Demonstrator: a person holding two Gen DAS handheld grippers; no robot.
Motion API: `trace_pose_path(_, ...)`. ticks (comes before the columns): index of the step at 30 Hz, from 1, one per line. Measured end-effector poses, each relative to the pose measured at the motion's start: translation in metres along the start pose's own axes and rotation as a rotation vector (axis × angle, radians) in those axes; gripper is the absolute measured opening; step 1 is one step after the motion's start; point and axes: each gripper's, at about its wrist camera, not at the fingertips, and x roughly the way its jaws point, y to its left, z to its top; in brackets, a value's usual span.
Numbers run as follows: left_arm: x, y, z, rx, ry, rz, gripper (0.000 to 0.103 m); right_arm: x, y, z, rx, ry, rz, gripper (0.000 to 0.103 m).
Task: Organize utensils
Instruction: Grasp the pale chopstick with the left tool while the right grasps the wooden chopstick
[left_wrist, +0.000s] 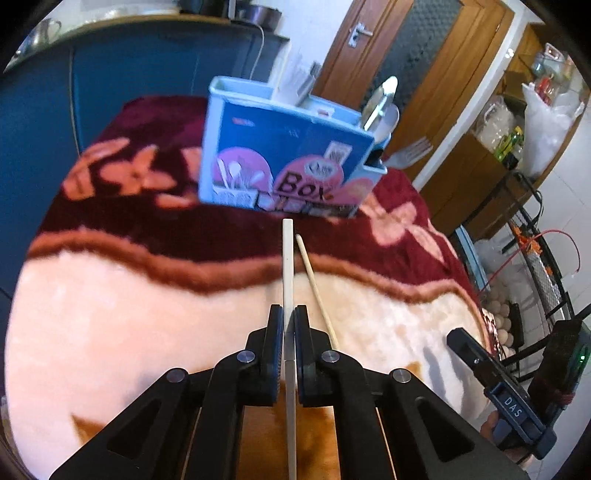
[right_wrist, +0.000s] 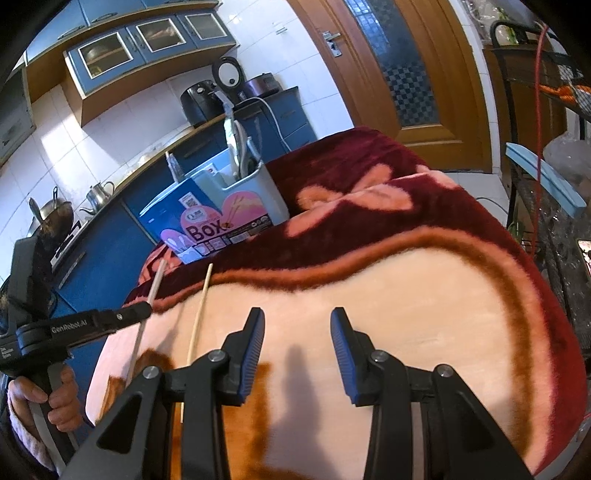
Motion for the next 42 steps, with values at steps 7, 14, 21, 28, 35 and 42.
trace_pose_path(7, -0.027, 0.009, 0.003, 0.026, -0.122, 0.034, 0.005, 0.005, 0.015, 0.001, -0.036, 0.038, -0.007, 0.040)
trace_pose_path(14, -0.053, 0.017, 0.002, 0.063, -0.254, 0.070, 0.005, 0.016, 0.035, 0.004, -0.083, 0.101, -0.004, 0.040)
trace_pose_path(21, -0.062, 0.032, 0.000, 0.023, -0.284, 0.042, 0.005, 0.034, 0.065, 0.010, -0.168, 0.193, 0.026, 0.040)
trace_pose_path(28, -0.067, 0.043, -0.005, -0.004, -0.313, 0.033, 0.005, 0.052, 0.090, 0.015, -0.224, 0.298, 0.050, 0.040)
trace_pose_path(35, -0.070, 0.051, -0.007, -0.022, -0.332, 0.024, 0.005, 0.075, 0.109, 0.025, -0.280, 0.362, 0.022, 0.040)
trace_pose_path(42, -0.070, 0.057, -0.006, -0.033, -0.334, 0.016, 0.005, 0.108, 0.118, 0.025, -0.323, 0.500, -0.015, 0.021)
